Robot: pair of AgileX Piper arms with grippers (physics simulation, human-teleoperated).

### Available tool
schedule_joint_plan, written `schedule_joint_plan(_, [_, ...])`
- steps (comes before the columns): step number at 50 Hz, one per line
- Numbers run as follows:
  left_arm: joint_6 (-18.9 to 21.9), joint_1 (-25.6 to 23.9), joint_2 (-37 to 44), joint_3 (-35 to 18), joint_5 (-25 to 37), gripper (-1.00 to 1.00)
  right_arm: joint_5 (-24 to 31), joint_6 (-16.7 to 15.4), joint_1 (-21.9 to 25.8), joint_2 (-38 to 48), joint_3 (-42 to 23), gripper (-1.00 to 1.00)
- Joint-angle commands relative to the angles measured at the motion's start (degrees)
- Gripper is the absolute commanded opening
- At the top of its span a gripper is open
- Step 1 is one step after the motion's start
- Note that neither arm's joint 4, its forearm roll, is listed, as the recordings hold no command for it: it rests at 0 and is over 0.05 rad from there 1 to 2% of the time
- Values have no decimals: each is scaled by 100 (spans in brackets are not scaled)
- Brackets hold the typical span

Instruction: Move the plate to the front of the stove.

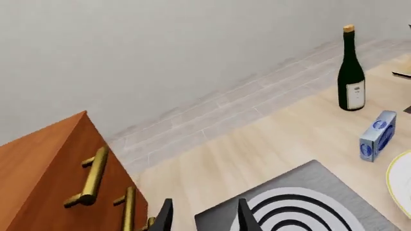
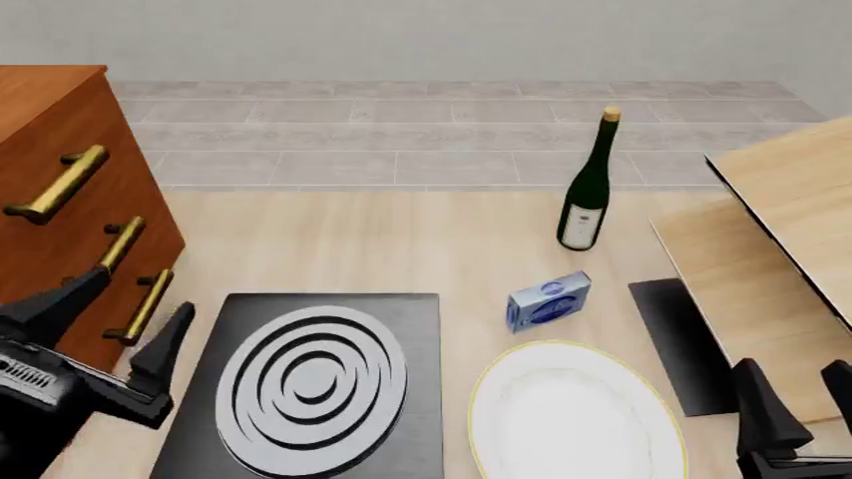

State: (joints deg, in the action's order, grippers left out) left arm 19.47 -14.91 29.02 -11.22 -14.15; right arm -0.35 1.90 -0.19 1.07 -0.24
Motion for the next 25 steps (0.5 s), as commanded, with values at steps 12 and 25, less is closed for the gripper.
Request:
schedule_joint_plan(12, [1892, -1716, 2462, -1277, -639, 100, -3, 91, 8, 5, 9, 100])
schedule_joint_plan(25, [2754, -2571, 3284, -1746, -522, 100, -67, 152, 21, 78, 10, 100])
